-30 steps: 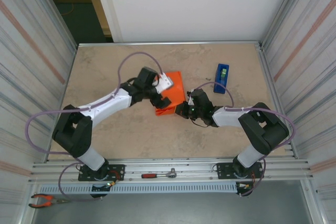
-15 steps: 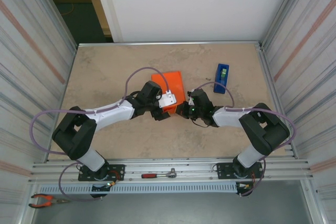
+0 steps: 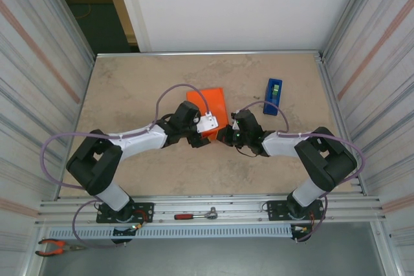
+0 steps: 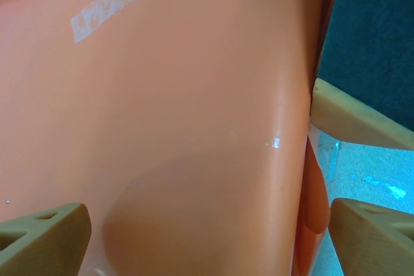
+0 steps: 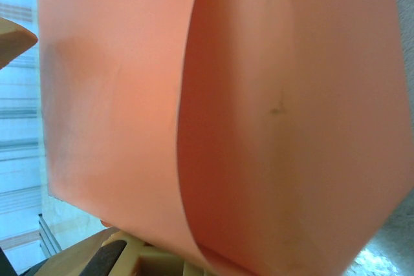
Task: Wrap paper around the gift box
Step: Press the wrapping paper on the gift box.
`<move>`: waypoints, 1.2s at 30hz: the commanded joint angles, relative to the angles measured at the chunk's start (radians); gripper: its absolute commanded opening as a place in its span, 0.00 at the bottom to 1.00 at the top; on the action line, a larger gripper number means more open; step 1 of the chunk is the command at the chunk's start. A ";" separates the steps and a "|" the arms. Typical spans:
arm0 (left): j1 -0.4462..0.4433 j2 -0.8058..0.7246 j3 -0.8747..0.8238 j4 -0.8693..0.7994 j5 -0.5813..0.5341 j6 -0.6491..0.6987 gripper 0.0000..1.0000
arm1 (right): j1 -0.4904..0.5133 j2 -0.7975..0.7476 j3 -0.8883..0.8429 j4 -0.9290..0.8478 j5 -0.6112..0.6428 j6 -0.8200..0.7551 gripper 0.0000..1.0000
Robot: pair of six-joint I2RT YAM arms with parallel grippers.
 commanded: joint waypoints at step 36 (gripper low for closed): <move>-0.017 0.071 0.010 -0.026 -0.080 0.019 0.71 | -0.233 -0.369 -0.091 -0.298 -0.014 -0.069 0.00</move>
